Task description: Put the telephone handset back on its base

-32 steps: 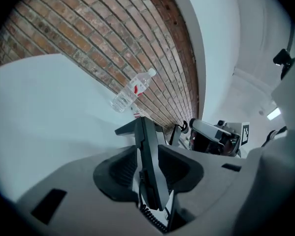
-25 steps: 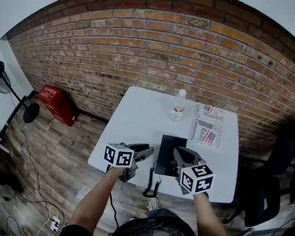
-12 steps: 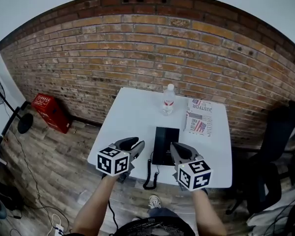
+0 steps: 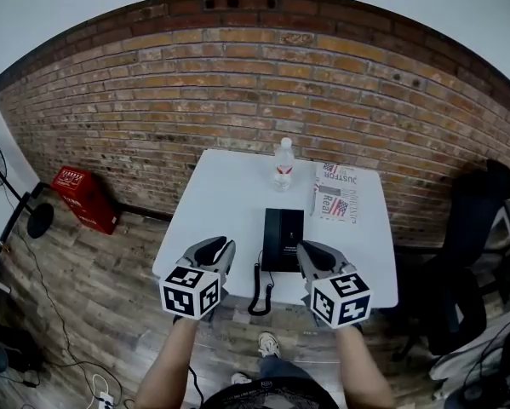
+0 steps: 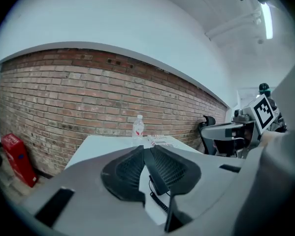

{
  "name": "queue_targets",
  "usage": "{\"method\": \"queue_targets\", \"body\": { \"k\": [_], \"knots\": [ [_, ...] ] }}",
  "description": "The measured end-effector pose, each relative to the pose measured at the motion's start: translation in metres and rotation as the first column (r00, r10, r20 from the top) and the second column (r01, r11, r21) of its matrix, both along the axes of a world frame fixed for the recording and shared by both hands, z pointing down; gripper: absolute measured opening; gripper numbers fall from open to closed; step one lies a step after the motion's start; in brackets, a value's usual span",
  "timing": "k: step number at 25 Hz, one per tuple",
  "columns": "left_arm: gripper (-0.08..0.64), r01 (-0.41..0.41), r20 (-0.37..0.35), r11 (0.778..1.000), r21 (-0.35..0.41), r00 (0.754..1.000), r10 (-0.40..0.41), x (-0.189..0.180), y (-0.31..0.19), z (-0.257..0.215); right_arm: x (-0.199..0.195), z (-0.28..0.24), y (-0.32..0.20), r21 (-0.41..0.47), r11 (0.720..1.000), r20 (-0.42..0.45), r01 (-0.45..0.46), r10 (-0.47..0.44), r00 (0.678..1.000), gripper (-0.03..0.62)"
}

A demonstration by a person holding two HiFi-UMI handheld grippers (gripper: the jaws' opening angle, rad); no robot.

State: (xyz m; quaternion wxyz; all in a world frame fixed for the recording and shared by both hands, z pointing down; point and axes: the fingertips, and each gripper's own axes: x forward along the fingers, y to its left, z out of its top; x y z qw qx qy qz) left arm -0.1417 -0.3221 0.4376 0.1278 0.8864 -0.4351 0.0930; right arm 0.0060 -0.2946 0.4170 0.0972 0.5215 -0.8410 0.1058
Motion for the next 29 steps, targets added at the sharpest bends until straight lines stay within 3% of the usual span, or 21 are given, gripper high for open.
{"method": "queue_targets", "body": {
  "k": [13,29],
  "knots": [
    [0.012,0.057,0.024,0.996,0.074,0.998,-0.059,-0.024,0.029,-0.014,-0.007,-0.009,0.028,0.033,0.999,-0.009,-0.013,0.013,1.000,0.002],
    [0.012,0.046,0.042,0.996,0.072,0.998,-0.049,-0.029,0.037,-0.006,-0.007,-0.006,0.038,0.036,0.998,-0.013,-0.043,0.043,0.999,0.002]
  ]
}}
